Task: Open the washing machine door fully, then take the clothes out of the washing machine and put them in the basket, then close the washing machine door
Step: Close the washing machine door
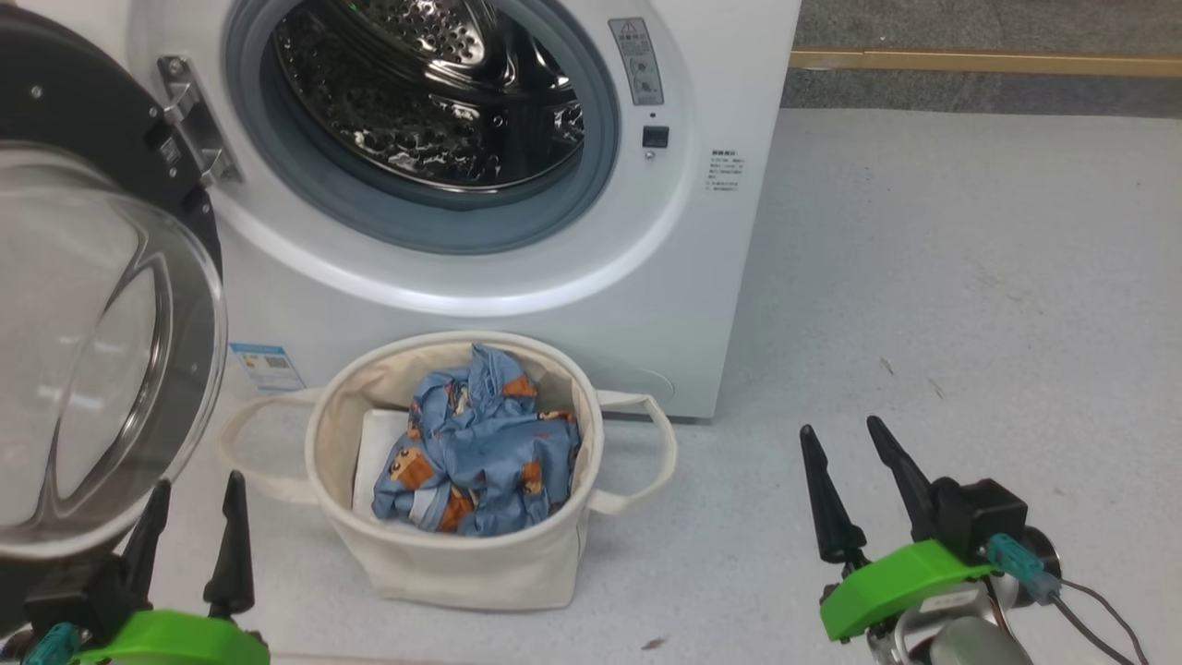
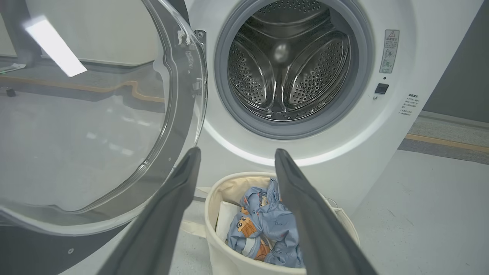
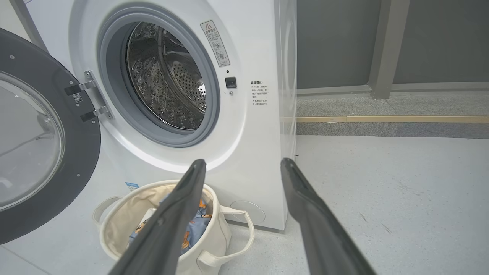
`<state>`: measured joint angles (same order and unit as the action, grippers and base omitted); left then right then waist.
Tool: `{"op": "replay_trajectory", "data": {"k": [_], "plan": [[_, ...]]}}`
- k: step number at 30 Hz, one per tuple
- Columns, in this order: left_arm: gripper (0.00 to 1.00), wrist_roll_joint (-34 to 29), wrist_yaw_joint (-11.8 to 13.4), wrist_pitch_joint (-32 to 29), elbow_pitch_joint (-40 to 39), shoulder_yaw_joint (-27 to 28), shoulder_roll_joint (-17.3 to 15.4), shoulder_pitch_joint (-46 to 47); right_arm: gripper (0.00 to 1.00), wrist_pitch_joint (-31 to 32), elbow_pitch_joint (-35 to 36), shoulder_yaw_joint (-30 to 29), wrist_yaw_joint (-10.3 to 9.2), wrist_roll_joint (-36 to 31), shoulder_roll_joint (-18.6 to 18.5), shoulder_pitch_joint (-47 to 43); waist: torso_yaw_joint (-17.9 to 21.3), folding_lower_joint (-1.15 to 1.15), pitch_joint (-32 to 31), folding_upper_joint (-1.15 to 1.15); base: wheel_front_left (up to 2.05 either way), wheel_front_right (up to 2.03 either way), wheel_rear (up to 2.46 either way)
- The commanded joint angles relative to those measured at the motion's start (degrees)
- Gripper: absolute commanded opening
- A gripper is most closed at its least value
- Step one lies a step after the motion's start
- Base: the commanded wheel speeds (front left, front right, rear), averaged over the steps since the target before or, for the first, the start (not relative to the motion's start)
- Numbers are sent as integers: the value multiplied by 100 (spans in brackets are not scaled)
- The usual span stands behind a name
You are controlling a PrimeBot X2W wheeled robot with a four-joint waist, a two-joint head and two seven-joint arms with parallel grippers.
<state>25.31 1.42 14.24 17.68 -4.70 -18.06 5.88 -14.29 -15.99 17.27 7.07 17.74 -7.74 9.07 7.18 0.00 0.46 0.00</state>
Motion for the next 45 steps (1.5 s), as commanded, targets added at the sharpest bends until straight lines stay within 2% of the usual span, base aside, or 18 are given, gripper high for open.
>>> {"op": "replay_trajectory", "data": {"k": [1, 14, 24, 31, 32, 39, 45], "plan": [[100, -77, 23, 75, -203, 281, -128, 198, 100, -71, 179, 100, 42, 23, 2, 112, -7, 0, -2, 0, -95, 95, 0], [100, -72, 33, 75, -330, 492, -72, 111, 100, -71, 187, 117, 42, 37, 32, 94, -156, 0, -27, 0, -22, 22, 0], [100, -137, 177, 75, -461, 610, -53, 60, 100, -71, 201, 142, 42, 48, 99, 7, -527, 0, -102, 0, 0, 0, 0], [100, 38, 390, 63, -518, 881, -55, -70, 100, -71, 217, 168, 42, 48, 115, -77, -1086, 0, -137, 0, 0, 0, 0], [100, 50, 431, 46, -559, 922, -83, -124, 100, -71, 233, 176, 42, 45, 122, -94, -1275, 0, -126, 0, 0, 0, 0], [100, 153, 513, 14, -762, 1003, -65, -195, 100, -71, 283, 216, 42, 23, 135, -143, -2039, 0, -83, 0, 0, 0, 0], [100, 197, 559, -38, -803, 1023, -79, -271, 100, -71, 263, 251, 42, 32, 146, -229, -2675, 0, -283, 0, 0, 0, 0]]}}
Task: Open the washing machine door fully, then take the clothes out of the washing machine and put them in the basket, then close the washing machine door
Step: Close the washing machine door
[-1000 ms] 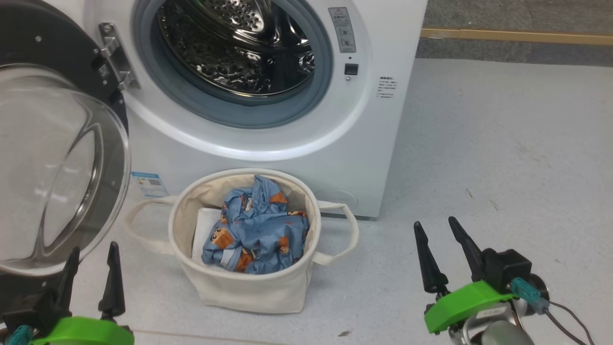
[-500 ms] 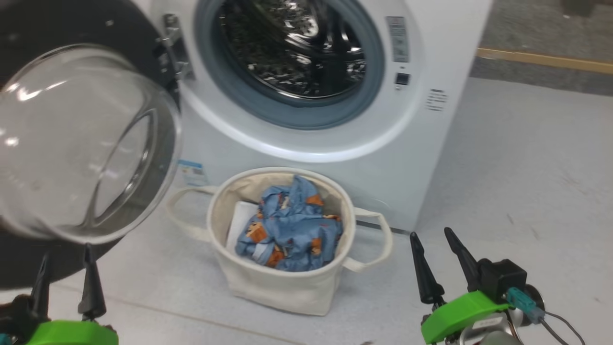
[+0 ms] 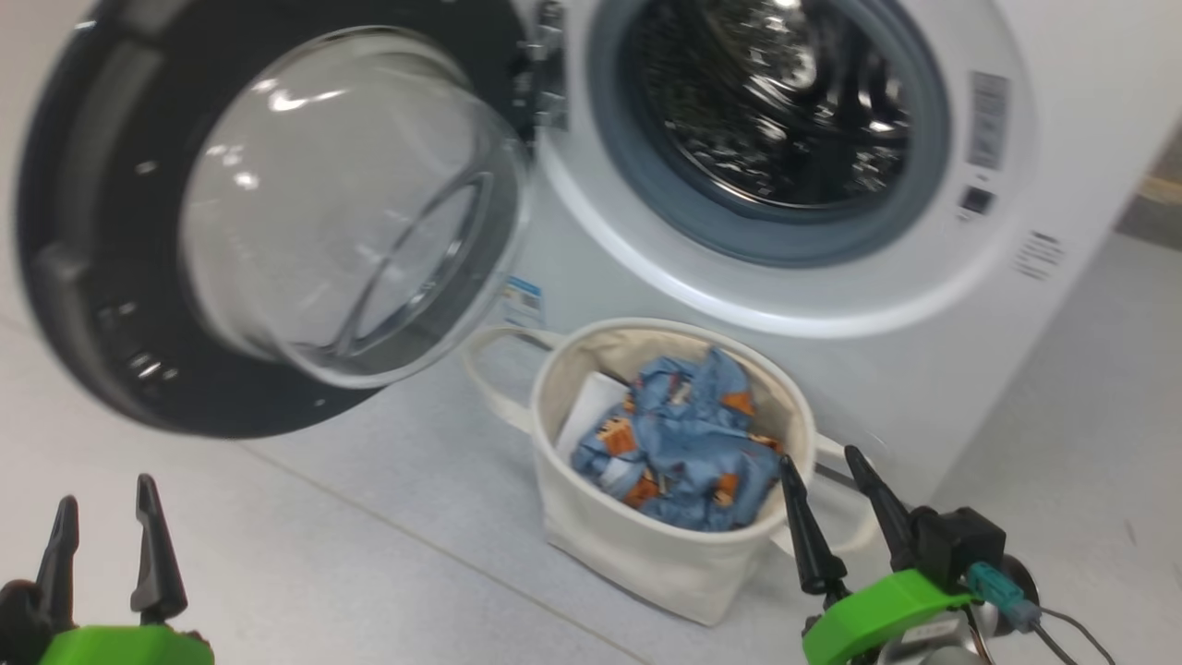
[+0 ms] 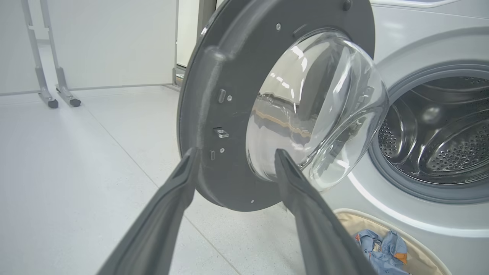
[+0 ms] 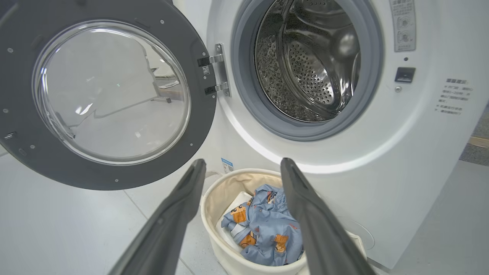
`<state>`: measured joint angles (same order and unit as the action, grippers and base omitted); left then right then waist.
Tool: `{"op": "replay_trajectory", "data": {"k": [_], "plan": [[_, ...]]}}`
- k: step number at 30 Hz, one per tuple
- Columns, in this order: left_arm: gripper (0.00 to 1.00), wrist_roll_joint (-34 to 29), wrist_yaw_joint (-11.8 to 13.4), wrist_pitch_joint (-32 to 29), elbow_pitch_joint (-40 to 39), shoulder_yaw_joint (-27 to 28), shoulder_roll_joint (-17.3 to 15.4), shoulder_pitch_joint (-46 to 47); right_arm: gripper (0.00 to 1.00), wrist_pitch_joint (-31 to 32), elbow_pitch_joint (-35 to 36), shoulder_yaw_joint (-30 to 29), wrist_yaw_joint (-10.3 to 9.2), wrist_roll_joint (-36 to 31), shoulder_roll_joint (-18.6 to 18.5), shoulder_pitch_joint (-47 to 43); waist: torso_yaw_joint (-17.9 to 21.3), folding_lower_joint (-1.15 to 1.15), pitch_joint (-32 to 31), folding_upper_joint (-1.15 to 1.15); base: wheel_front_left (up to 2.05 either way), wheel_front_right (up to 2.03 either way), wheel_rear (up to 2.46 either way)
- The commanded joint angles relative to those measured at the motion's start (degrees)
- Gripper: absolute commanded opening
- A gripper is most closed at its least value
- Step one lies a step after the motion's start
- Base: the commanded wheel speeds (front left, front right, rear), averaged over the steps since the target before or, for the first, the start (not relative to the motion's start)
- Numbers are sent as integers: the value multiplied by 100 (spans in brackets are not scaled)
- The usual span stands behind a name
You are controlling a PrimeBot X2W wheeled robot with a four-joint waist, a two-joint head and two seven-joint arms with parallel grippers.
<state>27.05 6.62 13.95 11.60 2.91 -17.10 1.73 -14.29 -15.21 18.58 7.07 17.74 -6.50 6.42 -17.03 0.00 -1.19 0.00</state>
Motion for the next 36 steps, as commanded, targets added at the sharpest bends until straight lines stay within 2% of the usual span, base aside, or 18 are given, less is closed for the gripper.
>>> {"op": "replay_trajectory", "data": {"k": [1, 8, 19, 26, 27, 28, 29, 36], "plan": [[100, 19, 29, -31, -190, 244, -186, 130, 100, -71, 175, 118, 42, 29, 20, 19, -353, 0, -165, 0, 0, 0, 0], [100, 89, 13, -158, -160, 285, -302, 63, 100, -71, 189, 157, 42, 0, 71, -6, -771, 0, -329, 0, 0, 0, 0], [100, 205, 87, -154, -349, 397, -324, -39, 100, -71, 111, 356, 42, 70, 166, 33, -872, 0, -218, 0, 0, 0, 0], [100, 417, 30, -194, -394, 499, -322, -39, 100, -71, 90, 359, 42, 64, 158, 63, -872, 0, -152, 0, 0, 0, 0], [51, 510, -1, -213, -403, 554, -322, -27, 100, -71, 88, 357, 42, 62, 154, 64, -869, 0, -136, 0, 0, 0, 0], [7, 615, -36, -229, -412, 618, -324, -10, 100, -71, 87, 356, 42, 57, 147, 70, -866, 0, -115, 0, 0, 0, 0], [0, 730, -78, -256, -417, 689, -334, 13, 100, -71, 87, 354, 42, 54, 137, 76, -863, 0, -88, 0, 0, 0, 0], [0, 1944, -637, -817, -222, 1205, -510, 527, 100, -71, 38, 388, 42, 13, -19, 115, -871, 0, 137, 0, 0, 0, 0]]}}
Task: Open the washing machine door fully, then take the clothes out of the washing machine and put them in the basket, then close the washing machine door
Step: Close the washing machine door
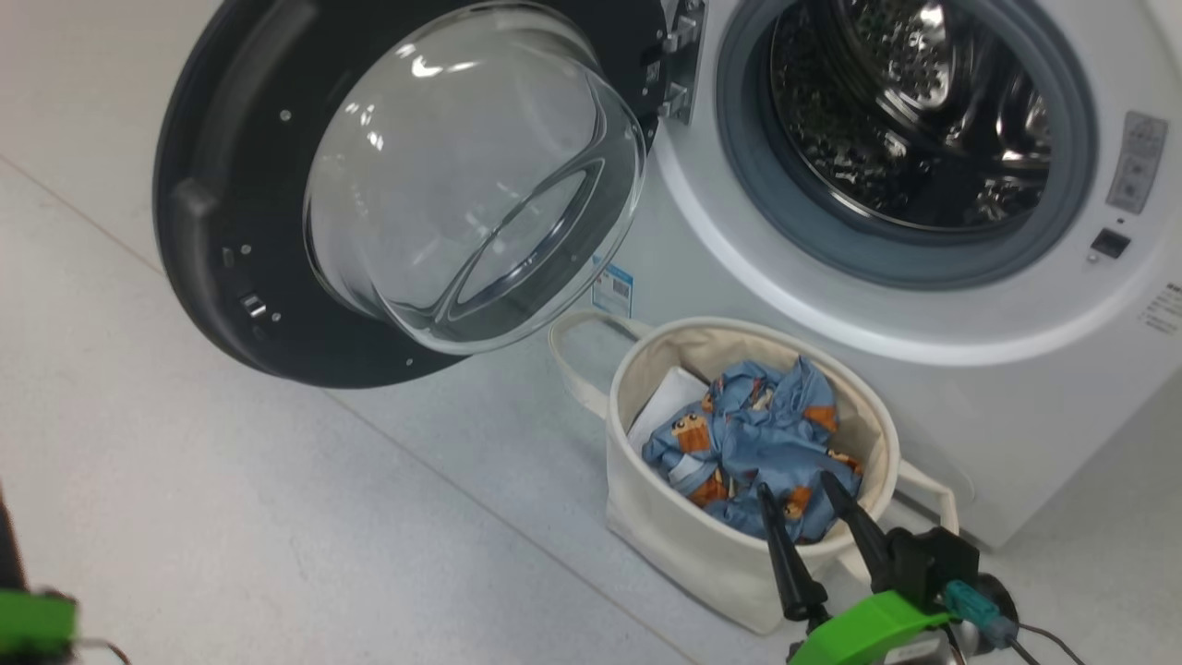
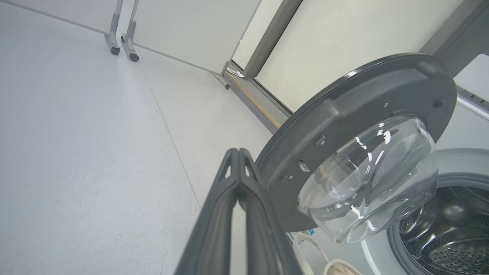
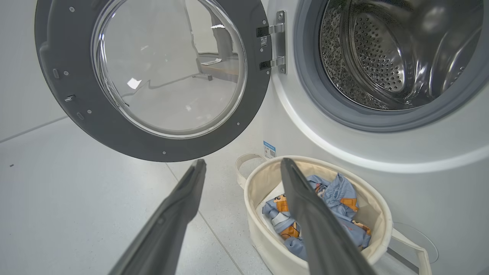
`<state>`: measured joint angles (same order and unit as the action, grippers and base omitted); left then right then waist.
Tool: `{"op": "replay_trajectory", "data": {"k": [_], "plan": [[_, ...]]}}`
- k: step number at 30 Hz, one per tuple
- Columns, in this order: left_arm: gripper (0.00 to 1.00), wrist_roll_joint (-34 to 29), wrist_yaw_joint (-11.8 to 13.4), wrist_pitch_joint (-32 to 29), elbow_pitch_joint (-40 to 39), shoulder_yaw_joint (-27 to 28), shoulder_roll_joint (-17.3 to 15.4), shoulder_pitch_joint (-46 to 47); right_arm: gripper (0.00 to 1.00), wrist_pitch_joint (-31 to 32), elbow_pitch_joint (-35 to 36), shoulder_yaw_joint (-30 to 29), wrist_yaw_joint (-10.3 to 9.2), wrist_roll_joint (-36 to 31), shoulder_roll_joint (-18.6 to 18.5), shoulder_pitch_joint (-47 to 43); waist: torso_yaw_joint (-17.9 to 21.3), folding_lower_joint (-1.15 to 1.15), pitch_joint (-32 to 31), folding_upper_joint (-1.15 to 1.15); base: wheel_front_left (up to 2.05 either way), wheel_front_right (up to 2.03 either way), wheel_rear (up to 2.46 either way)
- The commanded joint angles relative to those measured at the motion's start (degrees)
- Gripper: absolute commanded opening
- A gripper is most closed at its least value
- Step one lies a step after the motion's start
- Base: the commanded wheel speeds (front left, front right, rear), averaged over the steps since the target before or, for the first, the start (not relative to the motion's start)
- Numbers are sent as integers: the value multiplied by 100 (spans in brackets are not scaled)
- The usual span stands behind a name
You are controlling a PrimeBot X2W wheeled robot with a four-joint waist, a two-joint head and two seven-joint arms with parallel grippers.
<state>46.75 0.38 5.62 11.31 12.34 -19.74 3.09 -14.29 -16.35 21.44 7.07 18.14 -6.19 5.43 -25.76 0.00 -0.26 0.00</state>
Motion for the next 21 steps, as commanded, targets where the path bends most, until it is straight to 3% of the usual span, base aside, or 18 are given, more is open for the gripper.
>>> {"op": "replay_trajectory", "data": {"k": [1, 7, 12, 17, 21], "plan": [[0, 145, -77, -104, -124, 336, -313, 511, 100, -71, 157, 112, 42, -32, -80, 235, 8, 0, 100, 0, 0, 0, 0], [0, 1353, -334, -1052, 540, 834, -767, 1393, 100, -71, 151, 180, 42, -55, -318, 333, 91, 0, 375, 0, 0, 0, 0], [0, 2324, -473, -2201, 1287, 1078, -1279, 2128, 100, -71, 173, 253, 42, -63, -489, 437, 239, 0, 534, 0, 0, 0, 0], [0, 3024, -368, -3102, 1937, 1310, -1759, 2783, 100, -71, 215, 260, 42, -70, -663, 534, 381, 0, 718, 0, 0, 0, 0], [0, 3331, -276, -3629, 2237, 1252, -1903, 3271, 100, -71, 243, 237, 42, -93, -828, 574, 433, 0, 903, 0, 0, 0, 0]]}}
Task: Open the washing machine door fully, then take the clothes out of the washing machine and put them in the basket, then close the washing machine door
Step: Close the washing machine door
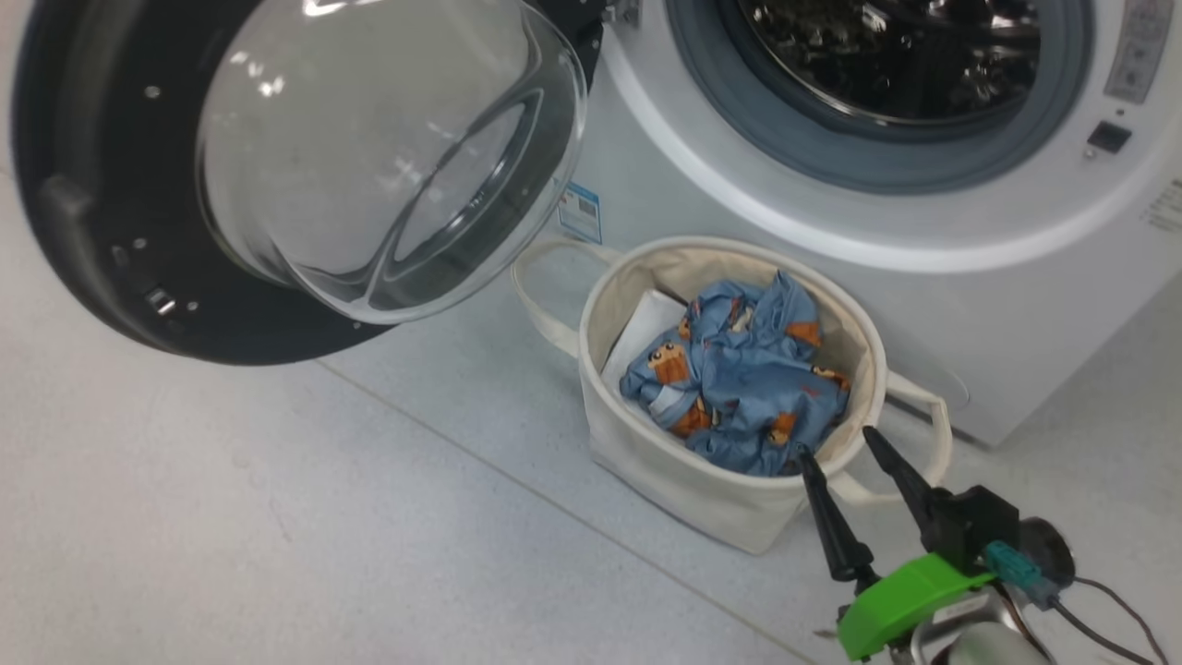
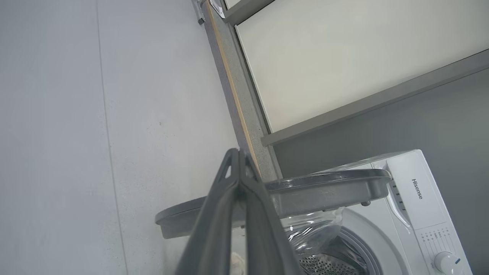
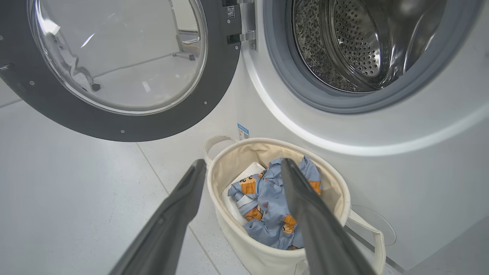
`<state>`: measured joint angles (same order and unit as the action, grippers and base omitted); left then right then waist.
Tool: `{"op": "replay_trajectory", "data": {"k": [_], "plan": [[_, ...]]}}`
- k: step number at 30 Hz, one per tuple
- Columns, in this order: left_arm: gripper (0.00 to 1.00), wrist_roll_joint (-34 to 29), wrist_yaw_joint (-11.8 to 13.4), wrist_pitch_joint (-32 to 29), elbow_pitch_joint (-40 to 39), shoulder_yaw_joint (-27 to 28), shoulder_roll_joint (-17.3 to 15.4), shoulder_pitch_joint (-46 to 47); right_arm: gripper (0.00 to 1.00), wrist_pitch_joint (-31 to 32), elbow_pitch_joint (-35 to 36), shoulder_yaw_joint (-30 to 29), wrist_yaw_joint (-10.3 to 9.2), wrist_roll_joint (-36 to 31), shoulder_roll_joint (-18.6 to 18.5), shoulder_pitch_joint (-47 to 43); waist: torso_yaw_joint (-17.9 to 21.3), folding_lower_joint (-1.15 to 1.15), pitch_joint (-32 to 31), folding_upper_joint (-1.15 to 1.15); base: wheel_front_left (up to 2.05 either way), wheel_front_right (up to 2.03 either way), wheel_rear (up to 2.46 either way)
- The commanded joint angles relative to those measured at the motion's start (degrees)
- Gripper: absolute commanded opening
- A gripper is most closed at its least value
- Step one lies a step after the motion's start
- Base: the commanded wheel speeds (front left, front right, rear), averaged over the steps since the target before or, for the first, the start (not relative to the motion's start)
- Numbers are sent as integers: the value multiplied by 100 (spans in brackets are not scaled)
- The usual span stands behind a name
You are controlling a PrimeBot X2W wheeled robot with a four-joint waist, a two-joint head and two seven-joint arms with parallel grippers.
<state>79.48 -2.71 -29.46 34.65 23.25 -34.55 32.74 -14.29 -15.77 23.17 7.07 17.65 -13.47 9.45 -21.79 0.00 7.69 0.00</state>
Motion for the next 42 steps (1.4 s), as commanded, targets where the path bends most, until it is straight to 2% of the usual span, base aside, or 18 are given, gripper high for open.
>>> {"op": "replay_trajectory", "data": {"k": [1, 6, 13, 22, 29, 34, 42], "plan": [[0, 84, 67, -196, -22, 124, -439, 418, 100, -71, 189, 60, 42, -49, -143, 178, 37, 0, 151, 0, 0, 0, 0], [0, 148, 127, -305, 353, -15, -413, 956, 100, -69, 260, 47, 42, -74, -328, 224, 65, 0, 374, 0, 0, 0, 0], [0, 66, -40, -230, 730, -246, -287, 1459, 100, 13, 428, -22, 42, -121, -496, 250, 137, 0, 602, 0, 0, 0, 0], [0, -168, -377, 277, 1296, -496, -111, 2025, 100, 197, 803, -160, 42, -188, -682, 246, 349, 0, 957, 0, 0, 0, 0], [0, -215, -467, 865, 1543, -444, -148, 2296, 100, 248, 928, -237, 42, -199, -714, 195, 511, 0, 1030, 0, 0, 0, 0], [0, -276, -475, 767, 1497, -707, -84, 2257, 100, 274, 990, -284, 42, -214, -744, 181, 536, 0, 1073, 0, 0, 0, 0], [0, -165, -477, 104, 1216, -1145, -24, 1934, 100, 318, 1009, -266, 42, -231, -800, 149, 537, 0, 1009, 0, 0, 0, 0]]}}
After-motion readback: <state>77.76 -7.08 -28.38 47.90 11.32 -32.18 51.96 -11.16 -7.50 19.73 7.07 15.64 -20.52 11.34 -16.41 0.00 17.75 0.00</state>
